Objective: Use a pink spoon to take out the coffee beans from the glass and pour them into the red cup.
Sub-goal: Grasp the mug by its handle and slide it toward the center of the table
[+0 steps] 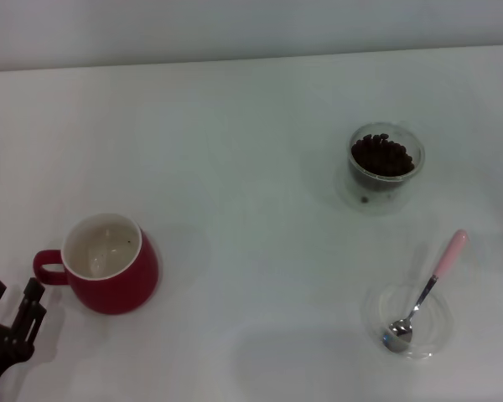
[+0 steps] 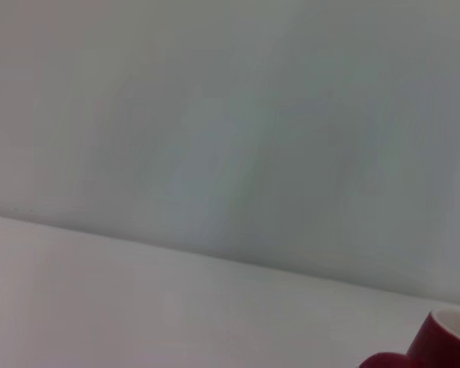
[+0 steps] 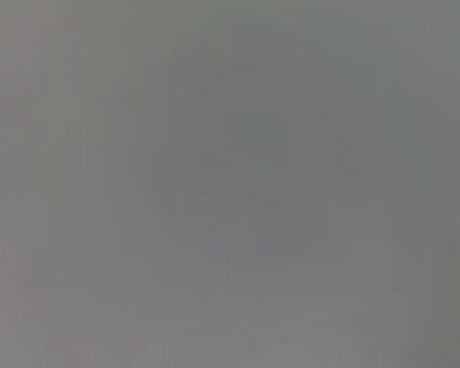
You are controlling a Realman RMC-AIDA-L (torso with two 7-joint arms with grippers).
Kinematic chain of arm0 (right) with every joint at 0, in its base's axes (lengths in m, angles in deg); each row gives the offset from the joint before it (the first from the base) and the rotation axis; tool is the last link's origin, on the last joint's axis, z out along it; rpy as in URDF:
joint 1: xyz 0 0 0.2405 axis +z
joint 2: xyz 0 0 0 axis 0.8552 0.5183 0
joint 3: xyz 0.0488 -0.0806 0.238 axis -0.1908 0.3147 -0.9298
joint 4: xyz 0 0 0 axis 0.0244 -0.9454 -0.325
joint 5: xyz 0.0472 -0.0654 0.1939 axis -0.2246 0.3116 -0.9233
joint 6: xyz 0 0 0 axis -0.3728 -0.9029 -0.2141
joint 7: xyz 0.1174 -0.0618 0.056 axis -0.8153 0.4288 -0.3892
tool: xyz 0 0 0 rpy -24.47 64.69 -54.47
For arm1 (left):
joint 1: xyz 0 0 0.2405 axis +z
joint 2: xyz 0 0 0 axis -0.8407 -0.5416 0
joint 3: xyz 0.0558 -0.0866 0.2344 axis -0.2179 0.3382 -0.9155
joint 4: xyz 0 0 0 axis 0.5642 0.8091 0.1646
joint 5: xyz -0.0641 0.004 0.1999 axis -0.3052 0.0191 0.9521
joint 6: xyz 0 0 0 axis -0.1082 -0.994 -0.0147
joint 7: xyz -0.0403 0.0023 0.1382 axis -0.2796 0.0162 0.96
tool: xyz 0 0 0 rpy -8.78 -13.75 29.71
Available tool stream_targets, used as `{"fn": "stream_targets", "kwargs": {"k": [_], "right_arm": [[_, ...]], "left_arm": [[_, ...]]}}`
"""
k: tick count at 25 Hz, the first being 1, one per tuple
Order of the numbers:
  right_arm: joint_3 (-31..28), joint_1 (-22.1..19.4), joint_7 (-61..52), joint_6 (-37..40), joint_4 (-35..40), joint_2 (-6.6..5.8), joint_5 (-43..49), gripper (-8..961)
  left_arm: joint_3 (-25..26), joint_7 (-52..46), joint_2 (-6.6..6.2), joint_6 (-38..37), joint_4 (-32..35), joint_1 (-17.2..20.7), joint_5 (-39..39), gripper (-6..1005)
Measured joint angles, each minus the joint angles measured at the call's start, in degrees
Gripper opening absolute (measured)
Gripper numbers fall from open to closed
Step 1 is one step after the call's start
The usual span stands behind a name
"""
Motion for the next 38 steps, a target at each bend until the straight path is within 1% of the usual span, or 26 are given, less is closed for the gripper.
{"fn": "stream_targets", "kwargs": {"k": [15,21,26,38], "right_arm": [[0.23,-0.23,-0.06,-0.04,-0.65,0.2,0.2,806],[0.26,-0.37,-0.21,-0.1,-1.19,0.2,0.21,806],[0.27,-0.17,-0.22,-0.09,-1.46,0.18,0.22,806],[0.8,0.43,0.14,0.54,-2.05,0.18,0.2,806]], "left_arm": [[0.09,0.01,-0.3,-1.75,2.07,-1.32,-0.1,561],[-0.22,0.02,-0.37,-5.43,2.13,-2.97,0.07,562],[-0.24,0.07,-0.26,-7.23,2.2,-3.44,0.9,562],[-0.27,0.1,-0.33,-7.63,3.61,-4.21,1.45,562]]}}
